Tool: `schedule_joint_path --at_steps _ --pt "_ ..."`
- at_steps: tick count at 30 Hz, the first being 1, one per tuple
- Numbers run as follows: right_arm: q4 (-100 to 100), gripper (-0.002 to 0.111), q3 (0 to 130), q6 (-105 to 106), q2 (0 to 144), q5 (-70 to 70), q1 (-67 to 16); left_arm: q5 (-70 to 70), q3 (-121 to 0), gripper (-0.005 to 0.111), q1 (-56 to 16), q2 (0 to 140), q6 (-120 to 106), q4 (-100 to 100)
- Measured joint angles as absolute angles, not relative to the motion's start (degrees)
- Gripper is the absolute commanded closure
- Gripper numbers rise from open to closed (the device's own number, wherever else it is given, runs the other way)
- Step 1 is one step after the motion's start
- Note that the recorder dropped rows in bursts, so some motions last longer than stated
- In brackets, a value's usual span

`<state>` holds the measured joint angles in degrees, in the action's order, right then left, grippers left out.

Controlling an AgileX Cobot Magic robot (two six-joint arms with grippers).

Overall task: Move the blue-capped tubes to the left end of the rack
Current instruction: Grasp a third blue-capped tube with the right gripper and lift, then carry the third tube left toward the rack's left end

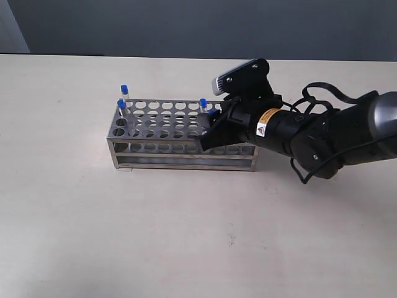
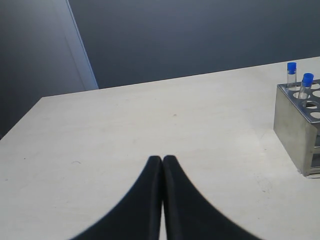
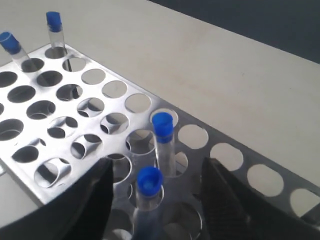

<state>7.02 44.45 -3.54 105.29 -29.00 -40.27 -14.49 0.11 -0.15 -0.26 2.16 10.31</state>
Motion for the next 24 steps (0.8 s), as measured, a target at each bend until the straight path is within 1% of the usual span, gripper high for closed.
schedule_joint_path --at_steps 4,6,11,12,17,24 --pt "6.90 0.058 44.45 -3.54 107.31 -31.17 -40.27 -14.49 0.11 0.106 -0.15 -0.26 2.16 10.31" --pt "6.18 0.065 44.45 -3.42 107.88 -31.89 -40.27 -14.49 0.11 0.106 -0.15 -0.26 2.16 10.31" --pt "5.37 0.103 44.45 -3.42 108.38 -32.29 -40.27 -14.49 0.11 0.106 -0.15 -0.26 2.16 10.31" --pt "5.37 0.109 44.45 -3.42 108.47 -32.27 -40.27 -14.49 0.11 0.106 -0.15 -0.26 2.16 10.31" --pt "5.64 0.109 44.45 -3.42 106.95 -31.85 -40.38 -14.49 0.11 0.106 -0.15 -0.26 2.16 10.31" --pt "7.26 0.109 45.75 -3.53 97.23 -29.74 -40.38 -14.49 0.11 0.106 -0.15 -0.26 2.16 10.31"
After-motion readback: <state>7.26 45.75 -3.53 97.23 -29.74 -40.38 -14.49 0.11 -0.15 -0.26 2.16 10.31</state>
